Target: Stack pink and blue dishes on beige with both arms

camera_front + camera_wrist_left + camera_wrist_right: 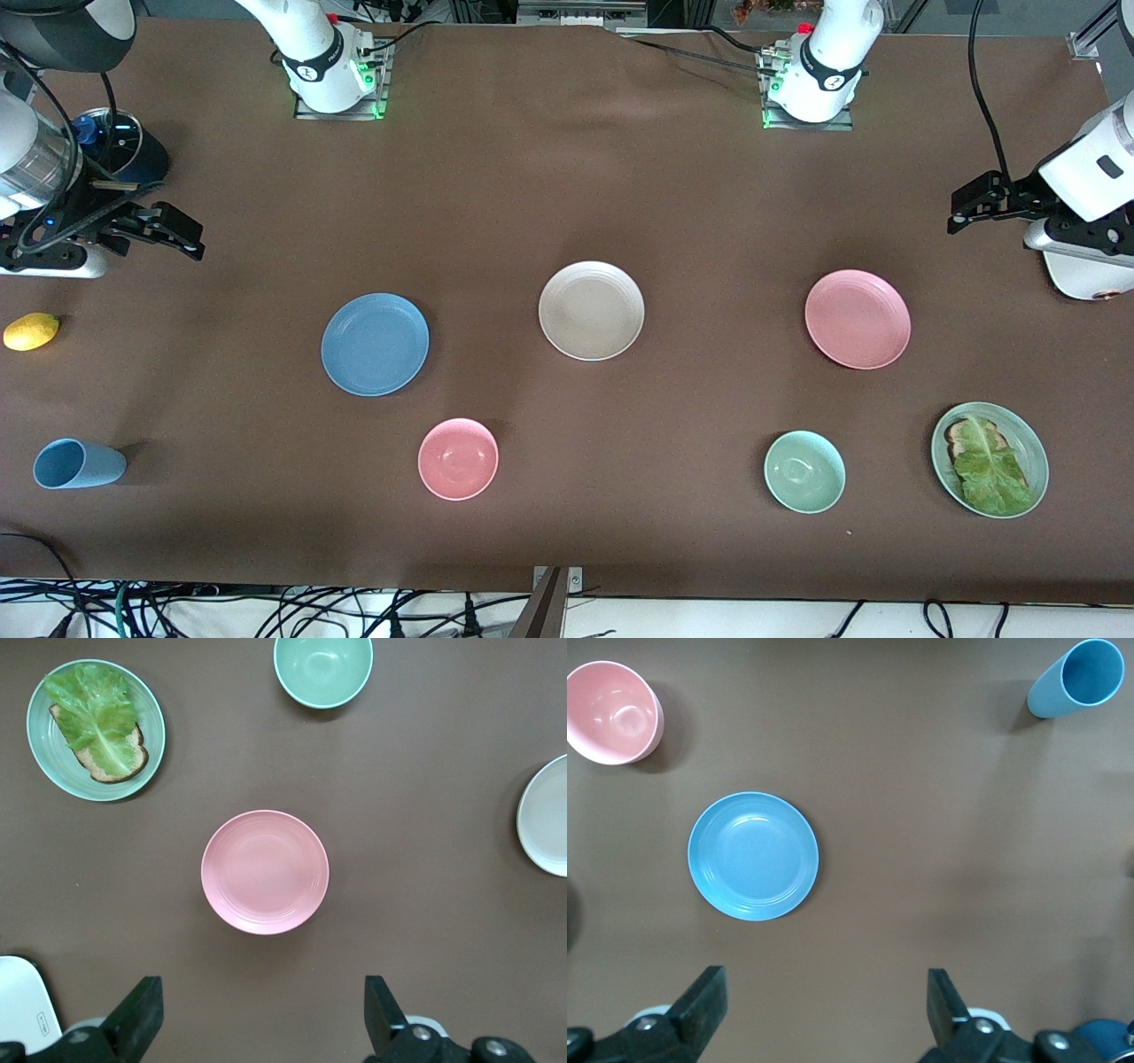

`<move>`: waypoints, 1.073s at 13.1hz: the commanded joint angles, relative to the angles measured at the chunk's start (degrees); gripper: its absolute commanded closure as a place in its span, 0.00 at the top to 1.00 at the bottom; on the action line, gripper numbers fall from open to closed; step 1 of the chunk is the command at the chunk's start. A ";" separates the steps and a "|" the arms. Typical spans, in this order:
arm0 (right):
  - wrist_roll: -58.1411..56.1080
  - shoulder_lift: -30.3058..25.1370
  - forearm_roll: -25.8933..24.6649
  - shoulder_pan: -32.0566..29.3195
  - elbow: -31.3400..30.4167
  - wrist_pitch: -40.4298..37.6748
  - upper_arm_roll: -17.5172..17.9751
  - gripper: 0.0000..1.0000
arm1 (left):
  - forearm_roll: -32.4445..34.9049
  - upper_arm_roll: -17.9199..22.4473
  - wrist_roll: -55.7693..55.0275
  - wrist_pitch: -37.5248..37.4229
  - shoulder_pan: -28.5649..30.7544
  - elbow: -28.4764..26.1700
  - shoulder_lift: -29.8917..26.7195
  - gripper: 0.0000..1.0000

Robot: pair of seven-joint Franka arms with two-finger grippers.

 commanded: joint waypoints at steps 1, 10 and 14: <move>0.69 -1.33 -0.97 0.04 -0.95 -0.28 0.23 1.00 | 0.99 -0.26 -0.03 -0.82 -0.08 1.45 0.53 1.00; 0.78 -1.59 -0.89 0.04 -0.69 -0.28 1.46 1.00 | 1.26 0.36 -0.12 0.15 2.20 1.71 5.10 1.00; 0.78 -1.59 -0.89 0.04 -0.78 -0.28 1.37 1.00 | 1.96 0.36 -0.20 0.15 2.65 1.71 11.68 1.00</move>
